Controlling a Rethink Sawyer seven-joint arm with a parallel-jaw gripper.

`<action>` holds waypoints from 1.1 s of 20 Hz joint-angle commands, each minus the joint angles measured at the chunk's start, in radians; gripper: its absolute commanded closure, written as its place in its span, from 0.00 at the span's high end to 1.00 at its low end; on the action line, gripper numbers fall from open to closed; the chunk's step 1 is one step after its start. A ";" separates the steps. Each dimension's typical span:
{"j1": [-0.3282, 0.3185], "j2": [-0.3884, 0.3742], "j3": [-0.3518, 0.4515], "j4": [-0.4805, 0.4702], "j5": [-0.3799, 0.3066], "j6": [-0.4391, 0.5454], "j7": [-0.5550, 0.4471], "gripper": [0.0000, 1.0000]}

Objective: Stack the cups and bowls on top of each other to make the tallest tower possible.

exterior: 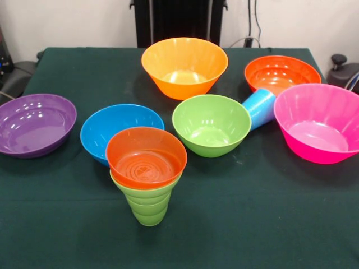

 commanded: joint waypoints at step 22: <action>0.200 0.159 -0.058 -0.095 0.134 -0.065 0.534 1.00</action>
